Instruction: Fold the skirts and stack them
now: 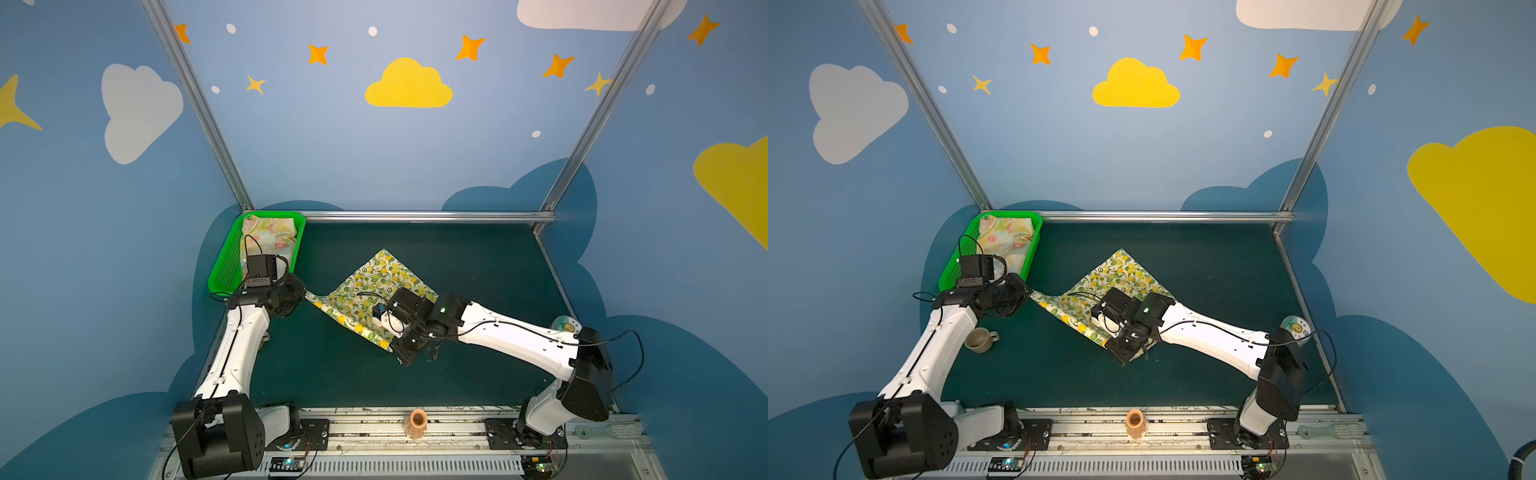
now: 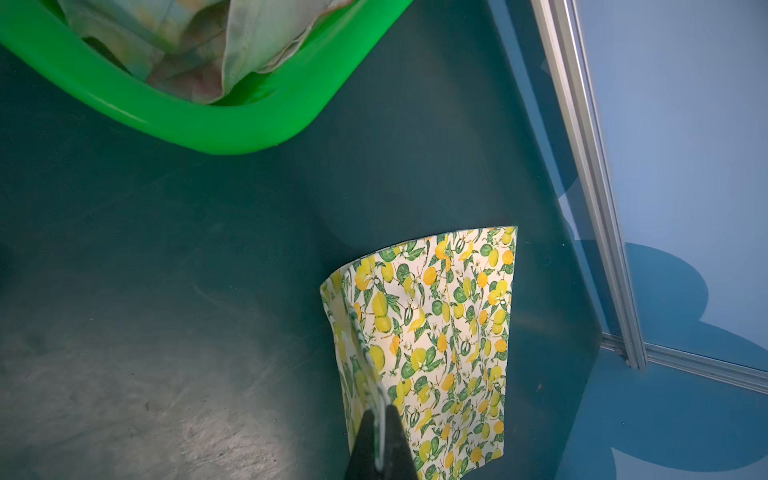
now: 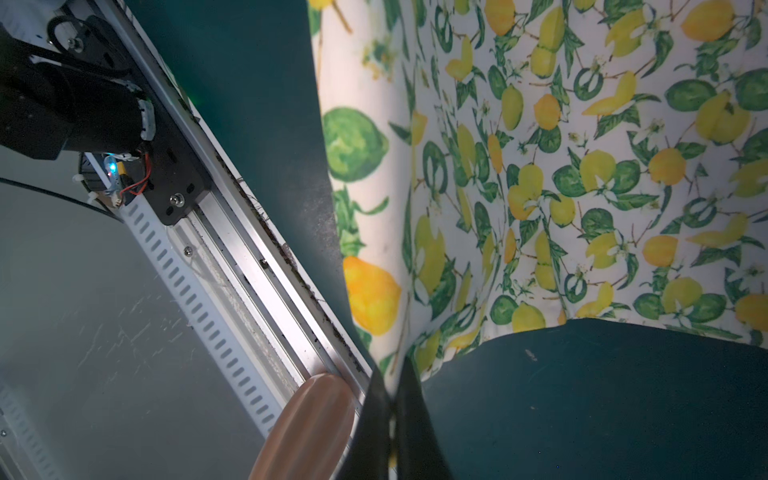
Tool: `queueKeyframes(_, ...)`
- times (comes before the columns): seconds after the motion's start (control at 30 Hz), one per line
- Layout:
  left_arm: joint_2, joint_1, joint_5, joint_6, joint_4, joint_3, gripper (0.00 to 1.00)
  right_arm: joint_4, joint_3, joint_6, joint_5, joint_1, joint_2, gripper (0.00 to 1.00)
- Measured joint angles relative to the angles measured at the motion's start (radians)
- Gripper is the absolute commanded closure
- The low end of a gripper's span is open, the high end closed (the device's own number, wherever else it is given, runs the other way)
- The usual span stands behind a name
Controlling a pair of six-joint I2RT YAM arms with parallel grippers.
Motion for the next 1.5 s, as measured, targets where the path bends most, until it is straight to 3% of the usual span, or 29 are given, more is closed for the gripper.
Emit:
queueKeyframes(0.87,-0.049,0.035,-0.046,0.033,-0.092,0.009,0.96,0.09,0.0,0.003,-0.159,0.054,0.06,1.0)
queueKeyframes(1.03,0.033,0.01,-0.035,0.01,-0.065,0.067,0.96,0.145,-0.032,0.017,-0.249,0.001,0.06,1.0)
queueKeyframes(1.5,0.412,-0.214,-0.078,-0.012,-0.002,0.375,0.96,0.27,-0.225,0.093,-0.393,-0.235,-0.035,1.0)
